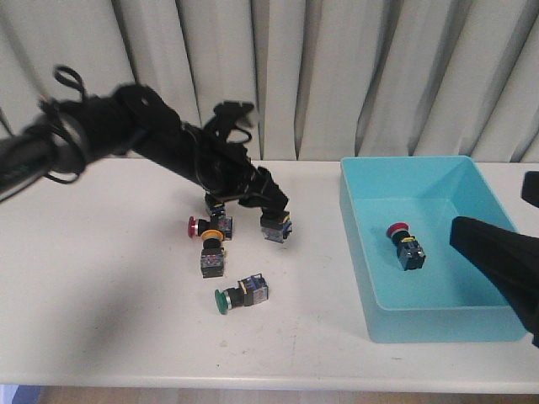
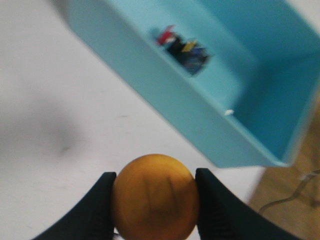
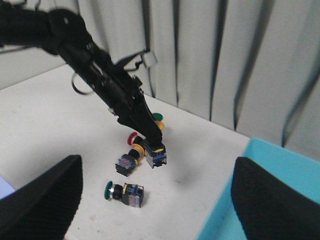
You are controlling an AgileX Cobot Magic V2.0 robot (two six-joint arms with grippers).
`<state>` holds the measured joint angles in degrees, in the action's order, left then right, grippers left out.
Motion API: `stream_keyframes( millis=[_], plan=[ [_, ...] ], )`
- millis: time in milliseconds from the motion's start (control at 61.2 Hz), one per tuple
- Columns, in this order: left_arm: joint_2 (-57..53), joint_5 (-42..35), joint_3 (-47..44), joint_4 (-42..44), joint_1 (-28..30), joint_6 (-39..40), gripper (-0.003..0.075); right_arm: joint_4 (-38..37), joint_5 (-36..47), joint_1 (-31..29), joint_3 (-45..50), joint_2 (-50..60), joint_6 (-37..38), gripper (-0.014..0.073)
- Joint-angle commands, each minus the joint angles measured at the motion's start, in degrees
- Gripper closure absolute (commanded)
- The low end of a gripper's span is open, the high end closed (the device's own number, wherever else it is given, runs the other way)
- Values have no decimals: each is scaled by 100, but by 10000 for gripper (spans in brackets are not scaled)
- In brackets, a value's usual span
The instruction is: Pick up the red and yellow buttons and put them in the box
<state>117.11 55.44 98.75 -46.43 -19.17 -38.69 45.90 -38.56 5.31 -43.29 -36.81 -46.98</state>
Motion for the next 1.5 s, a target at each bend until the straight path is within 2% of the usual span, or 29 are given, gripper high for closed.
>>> stream_keyframes(
  millis=[0,163,409,605,719,1030,1488],
  plan=[
    [-894,681,191,-363,-1,370,728,873,250,-3,-156,-208,-903,14],
    [-1782,1583,191,-462,-1,641,728,2205,-258,-3,-156,-510,-2548,14],
    [-2825,1583,187,-1325,-28,858,728,4112,-955,-3,-170,-848,-4352,14],
    [-2977,1583,187,-1825,-28,904,728,4939,-1068,-3,-174,-1055,-5211,14],
    [-2977,1583,187,-1823,-28,939,728,5127,-1173,-3,-301,-1233,-5428,14],
    [-2977,1503,187,-2384,-28,923,728,5113,-1753,-3,-974,-1886,-5336,14],
    [-2977,1198,187,-2901,-28,923,728,5256,-1883,-3,-972,-2099,-5467,14]
  ],
)
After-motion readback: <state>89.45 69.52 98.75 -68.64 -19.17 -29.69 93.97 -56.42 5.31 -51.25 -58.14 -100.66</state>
